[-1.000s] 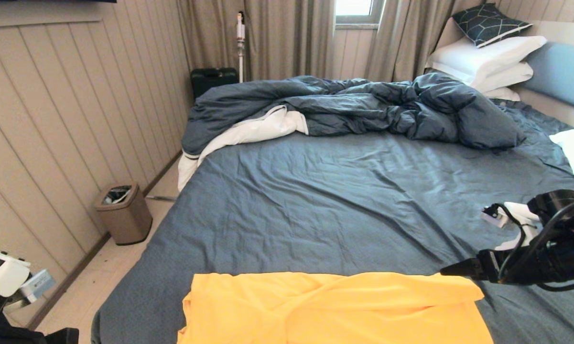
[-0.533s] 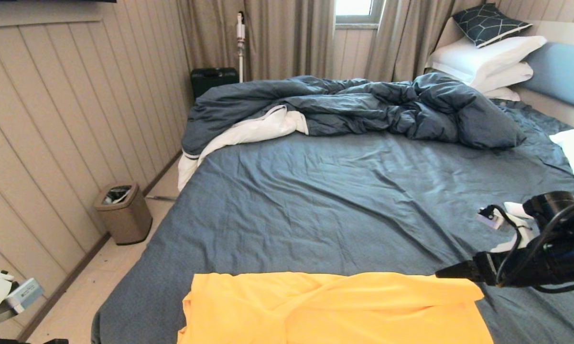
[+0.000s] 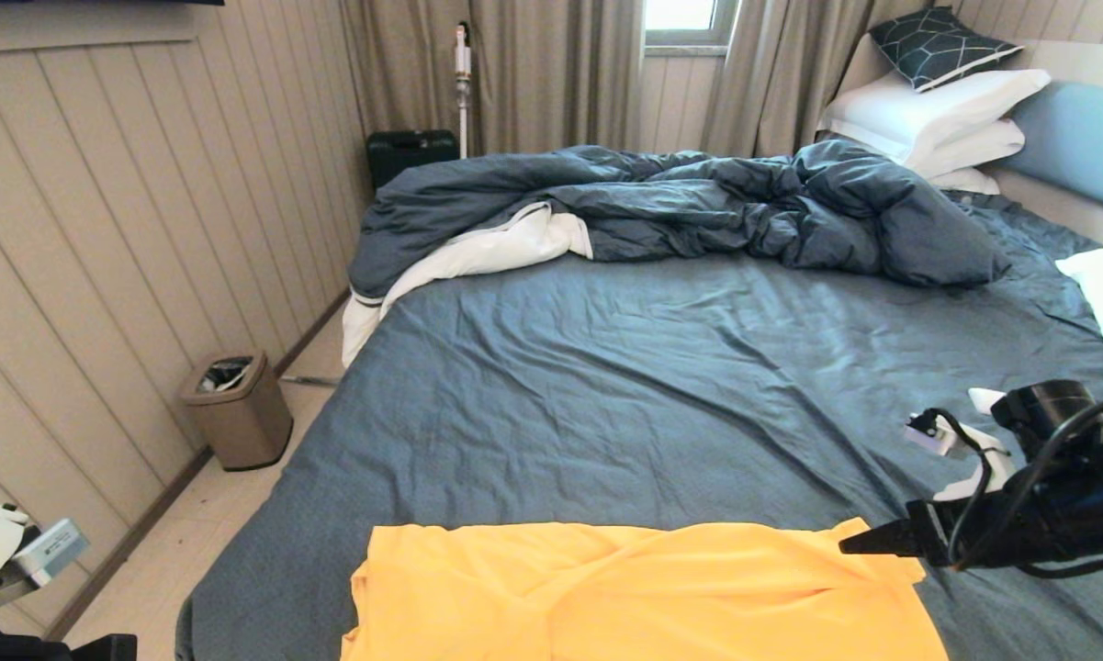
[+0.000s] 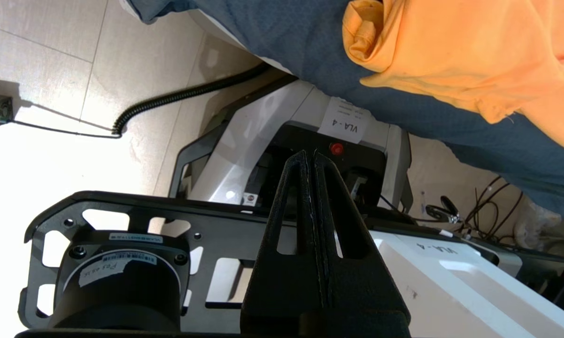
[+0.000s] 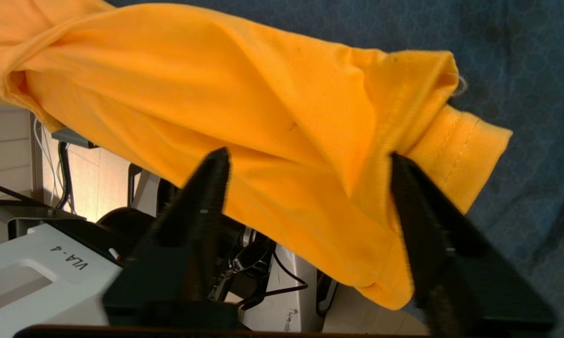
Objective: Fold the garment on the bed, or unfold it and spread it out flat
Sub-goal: Fold the yellow T-shirt
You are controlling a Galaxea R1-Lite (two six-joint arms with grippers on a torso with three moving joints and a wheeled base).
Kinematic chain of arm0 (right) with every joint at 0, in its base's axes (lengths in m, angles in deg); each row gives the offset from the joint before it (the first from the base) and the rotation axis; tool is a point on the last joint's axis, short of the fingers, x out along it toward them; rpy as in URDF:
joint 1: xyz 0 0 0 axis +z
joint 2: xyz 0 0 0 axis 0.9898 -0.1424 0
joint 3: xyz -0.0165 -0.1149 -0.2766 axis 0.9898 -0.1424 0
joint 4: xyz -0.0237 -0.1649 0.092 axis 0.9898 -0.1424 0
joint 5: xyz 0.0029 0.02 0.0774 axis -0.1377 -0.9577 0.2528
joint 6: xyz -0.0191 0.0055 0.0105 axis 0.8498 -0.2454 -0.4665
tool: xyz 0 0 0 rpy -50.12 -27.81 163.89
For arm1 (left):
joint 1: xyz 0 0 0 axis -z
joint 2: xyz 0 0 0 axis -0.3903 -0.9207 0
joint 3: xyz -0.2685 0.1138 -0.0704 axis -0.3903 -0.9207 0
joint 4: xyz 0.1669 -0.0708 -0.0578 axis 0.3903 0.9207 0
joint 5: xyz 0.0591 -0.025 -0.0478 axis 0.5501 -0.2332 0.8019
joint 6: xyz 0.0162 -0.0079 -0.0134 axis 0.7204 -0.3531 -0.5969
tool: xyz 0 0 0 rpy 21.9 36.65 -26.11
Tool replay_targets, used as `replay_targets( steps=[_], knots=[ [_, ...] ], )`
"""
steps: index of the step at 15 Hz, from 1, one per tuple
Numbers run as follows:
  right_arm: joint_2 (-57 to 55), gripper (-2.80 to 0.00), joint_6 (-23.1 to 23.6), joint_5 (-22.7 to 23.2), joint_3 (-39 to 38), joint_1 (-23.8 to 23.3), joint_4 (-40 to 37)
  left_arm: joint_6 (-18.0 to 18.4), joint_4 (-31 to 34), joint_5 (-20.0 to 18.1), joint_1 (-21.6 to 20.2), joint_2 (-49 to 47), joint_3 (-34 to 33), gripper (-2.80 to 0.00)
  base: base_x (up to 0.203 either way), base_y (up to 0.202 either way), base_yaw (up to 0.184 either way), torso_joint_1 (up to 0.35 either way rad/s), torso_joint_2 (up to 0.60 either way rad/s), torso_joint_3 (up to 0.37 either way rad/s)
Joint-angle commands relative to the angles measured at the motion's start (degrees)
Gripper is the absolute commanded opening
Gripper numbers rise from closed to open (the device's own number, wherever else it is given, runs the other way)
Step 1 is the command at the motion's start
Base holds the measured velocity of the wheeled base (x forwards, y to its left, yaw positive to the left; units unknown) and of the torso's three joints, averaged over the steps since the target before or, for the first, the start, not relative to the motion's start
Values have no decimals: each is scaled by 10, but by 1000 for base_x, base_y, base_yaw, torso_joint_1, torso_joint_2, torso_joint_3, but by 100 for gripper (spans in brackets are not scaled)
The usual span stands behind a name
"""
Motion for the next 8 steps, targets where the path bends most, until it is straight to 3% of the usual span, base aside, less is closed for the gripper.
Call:
replay_targets(
  steps=[1, 8],
  knots=[
    [10, -280, 2, 0, -6, 2, -2, -2, 2, 0, 1, -1, 0, -280, 0, 0, 0, 0, 0, 0],
    [64, -280, 27, -2, -56, 2, -2, 0, -1, -5, 0, -5, -4, -280, 0, 0, 0, 0, 0, 0]
  ],
)
